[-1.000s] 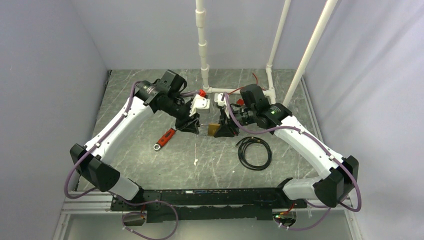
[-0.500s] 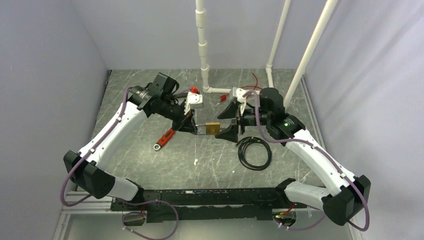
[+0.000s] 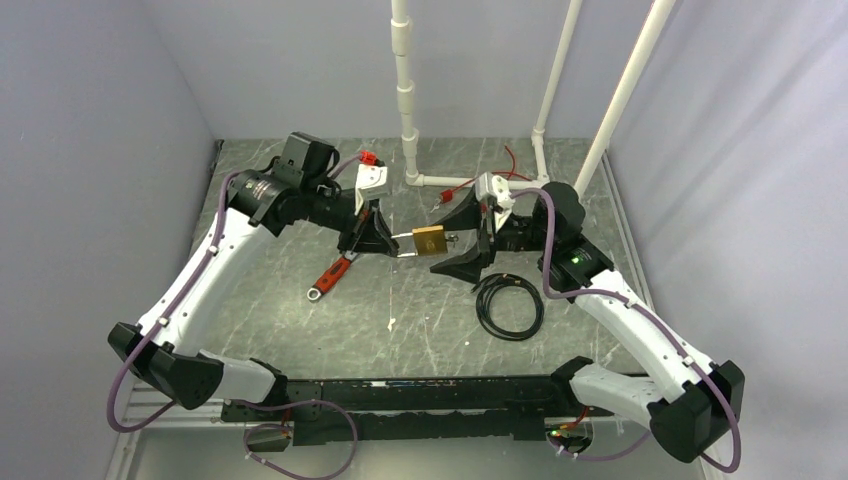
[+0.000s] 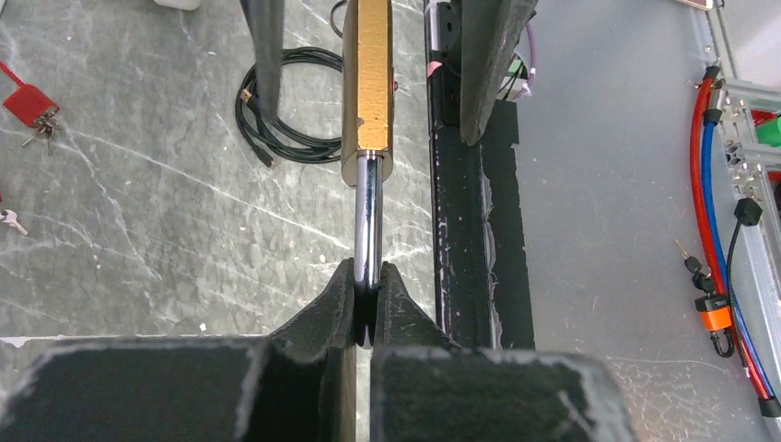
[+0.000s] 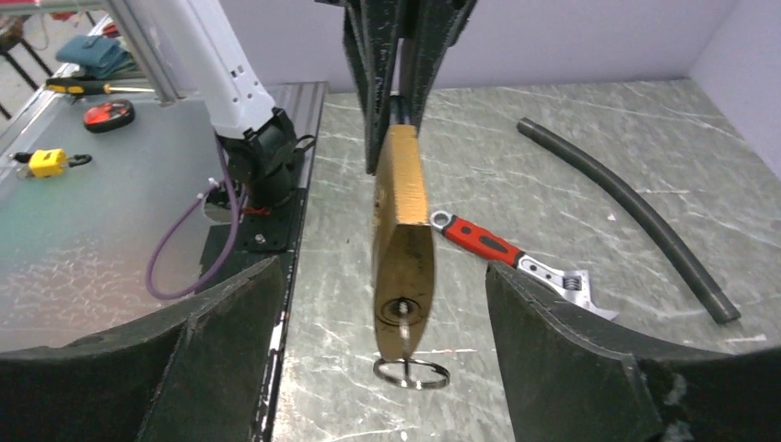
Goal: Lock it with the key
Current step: Lock the lock.
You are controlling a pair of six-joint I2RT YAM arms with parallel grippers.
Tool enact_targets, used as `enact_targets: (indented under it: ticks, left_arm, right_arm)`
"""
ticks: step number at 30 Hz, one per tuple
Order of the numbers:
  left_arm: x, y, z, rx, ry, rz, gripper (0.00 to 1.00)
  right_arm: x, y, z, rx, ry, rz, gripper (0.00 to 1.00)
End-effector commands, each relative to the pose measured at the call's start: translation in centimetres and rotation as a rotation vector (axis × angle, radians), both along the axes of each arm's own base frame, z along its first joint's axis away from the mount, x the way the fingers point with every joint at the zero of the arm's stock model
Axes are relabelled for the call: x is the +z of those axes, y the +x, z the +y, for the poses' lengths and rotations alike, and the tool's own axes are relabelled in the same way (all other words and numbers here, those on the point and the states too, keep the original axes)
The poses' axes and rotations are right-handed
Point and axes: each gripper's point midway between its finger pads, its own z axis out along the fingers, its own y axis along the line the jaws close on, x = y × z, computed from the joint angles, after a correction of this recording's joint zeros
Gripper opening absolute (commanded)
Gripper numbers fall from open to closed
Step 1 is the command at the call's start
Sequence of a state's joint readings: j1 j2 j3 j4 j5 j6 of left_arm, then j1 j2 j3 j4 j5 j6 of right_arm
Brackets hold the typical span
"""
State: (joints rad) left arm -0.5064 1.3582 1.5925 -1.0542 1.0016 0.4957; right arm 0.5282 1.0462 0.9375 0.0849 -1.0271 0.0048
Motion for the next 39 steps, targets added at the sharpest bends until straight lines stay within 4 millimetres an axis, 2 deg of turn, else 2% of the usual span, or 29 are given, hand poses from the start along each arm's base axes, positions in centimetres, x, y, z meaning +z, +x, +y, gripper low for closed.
enact_targets:
  ticks: [1, 8, 36, 39]
  left_arm:
    - [4.3, -0.7, -1.0, -0.063, -0.135, -0.056, 0.00]
    - [4.5, -0.2, -1.3, -0.067, -0.129, -0.058, 0.00]
    - [4.4, 0.3, -2.9, -0.093, -0.118, -0.080, 0.00]
    - [4.3, 0.6, -3.0, -0.085, -0.114, -0.076, 0.00]
  right_arm:
    - [1.2, -1.7, 0.7, 0.108, 0.023, -0.085, 0.79]
    - [0.7, -1.7, 1.2, 0.131, 0.006, -0.068, 0.63]
    - [0.4, -1.9, 2.5, 0.205, -0.012, -0.007, 0.33]
    - [0.5, -1.8, 2.7, 0.201, -0.012, 0.010, 0.19]
